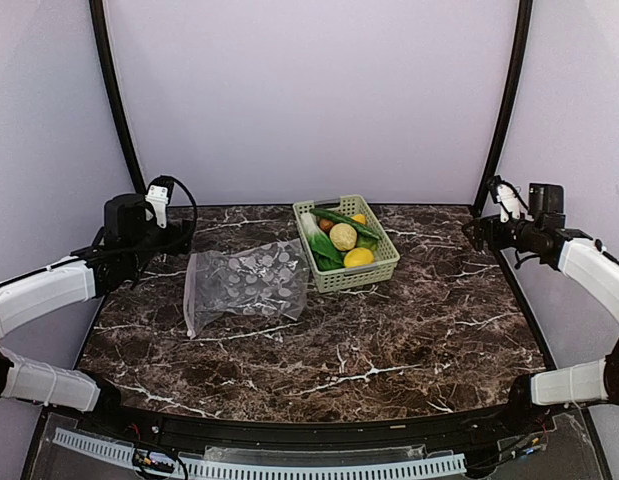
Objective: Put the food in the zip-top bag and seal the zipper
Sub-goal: Move the bin to the center of the board.
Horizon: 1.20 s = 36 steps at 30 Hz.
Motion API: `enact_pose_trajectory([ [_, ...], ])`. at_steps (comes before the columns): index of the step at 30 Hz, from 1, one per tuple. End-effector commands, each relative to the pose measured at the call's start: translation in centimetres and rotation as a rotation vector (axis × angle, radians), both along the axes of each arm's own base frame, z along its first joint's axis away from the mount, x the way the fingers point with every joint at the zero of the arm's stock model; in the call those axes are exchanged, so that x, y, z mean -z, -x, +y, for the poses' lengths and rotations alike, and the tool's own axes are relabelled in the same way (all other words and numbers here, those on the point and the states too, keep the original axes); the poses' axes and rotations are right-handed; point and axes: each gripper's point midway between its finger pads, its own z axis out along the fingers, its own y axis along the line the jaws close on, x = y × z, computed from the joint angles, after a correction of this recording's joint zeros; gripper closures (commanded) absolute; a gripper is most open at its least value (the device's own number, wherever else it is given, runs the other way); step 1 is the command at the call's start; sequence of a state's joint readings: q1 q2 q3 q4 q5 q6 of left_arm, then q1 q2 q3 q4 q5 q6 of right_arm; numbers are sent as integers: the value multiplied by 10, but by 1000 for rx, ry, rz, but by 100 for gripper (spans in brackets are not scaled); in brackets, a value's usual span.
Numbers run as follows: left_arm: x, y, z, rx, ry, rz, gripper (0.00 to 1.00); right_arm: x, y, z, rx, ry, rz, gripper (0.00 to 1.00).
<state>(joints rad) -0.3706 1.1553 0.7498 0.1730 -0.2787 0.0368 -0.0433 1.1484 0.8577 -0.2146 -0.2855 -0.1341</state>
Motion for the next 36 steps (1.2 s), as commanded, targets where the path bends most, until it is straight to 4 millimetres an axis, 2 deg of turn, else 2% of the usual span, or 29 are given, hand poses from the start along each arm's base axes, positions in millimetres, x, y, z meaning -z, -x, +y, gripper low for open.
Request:
enact_pose_trajectory([
  [1,-11,3,-6,51,47,-44,14,-18,-1,15,-117,-10,-91,3],
  [5,-12,1,-6,47,58,-47,13,-25,3,49,-315,-26,-102,7],
  [8,-12,0,-6,45,58,-42,11,-23,5,83,-477,-16,-79,17],
  [10,-13,-1,-5,33,58,-45,5,-20,7,104,-576,16,-65,24],
  [15,-10,-1,-4,28,41,-38,1,-2,9,151,-765,162,-15,36],
  [19,-4,-1,-15,90,50,-1,1,25,9,182,-878,280,36,46],
  [22,-2,-3,-19,94,79,19,1,46,7,201,-955,337,80,58],
  [26,-2,-2,-20,97,86,23,1,69,-2,220,-1001,375,143,64],
  [36,-8,0,-26,134,98,13,2,105,-14,243,-1093,471,183,62],
])
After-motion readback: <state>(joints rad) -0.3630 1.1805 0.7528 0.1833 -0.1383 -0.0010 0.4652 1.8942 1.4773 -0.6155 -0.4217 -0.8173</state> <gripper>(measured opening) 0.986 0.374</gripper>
